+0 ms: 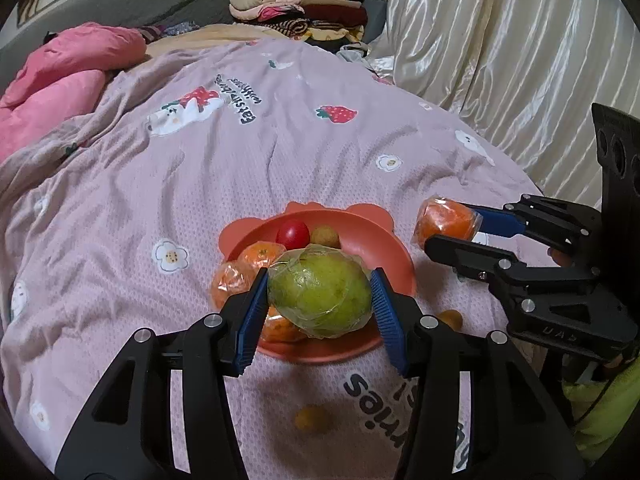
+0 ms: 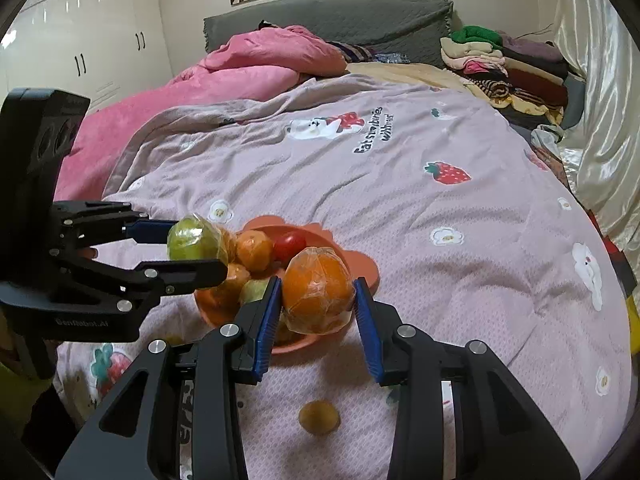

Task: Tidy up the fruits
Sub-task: 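Carry the green fruit and the wrapped orange over the orange plate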

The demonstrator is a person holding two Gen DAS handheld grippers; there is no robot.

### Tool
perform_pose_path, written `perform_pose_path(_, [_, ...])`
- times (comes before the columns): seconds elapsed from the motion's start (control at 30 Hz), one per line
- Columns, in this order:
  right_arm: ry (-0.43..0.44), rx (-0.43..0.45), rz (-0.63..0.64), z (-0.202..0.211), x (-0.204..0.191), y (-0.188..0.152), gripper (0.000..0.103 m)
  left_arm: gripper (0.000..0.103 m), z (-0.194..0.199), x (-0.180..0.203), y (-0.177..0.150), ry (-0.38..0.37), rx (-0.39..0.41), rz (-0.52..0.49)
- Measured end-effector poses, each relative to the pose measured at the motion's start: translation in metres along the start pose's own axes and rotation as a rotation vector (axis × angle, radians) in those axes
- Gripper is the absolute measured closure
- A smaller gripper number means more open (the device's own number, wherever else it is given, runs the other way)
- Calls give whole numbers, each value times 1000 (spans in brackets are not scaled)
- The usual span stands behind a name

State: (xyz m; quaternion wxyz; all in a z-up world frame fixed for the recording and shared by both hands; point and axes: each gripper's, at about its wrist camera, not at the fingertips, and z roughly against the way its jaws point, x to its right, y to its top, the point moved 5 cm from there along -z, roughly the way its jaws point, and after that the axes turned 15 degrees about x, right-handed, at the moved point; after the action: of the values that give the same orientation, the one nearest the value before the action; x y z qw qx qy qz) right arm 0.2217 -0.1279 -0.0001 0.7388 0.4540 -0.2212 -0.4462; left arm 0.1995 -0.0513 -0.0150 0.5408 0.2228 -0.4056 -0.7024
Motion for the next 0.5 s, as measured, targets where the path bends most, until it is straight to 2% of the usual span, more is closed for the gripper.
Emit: perform_pose_path(0.5, [16, -50, 25, -32, 0, -4, 68, 61, -13, -10, -5, 2, -16, 11])
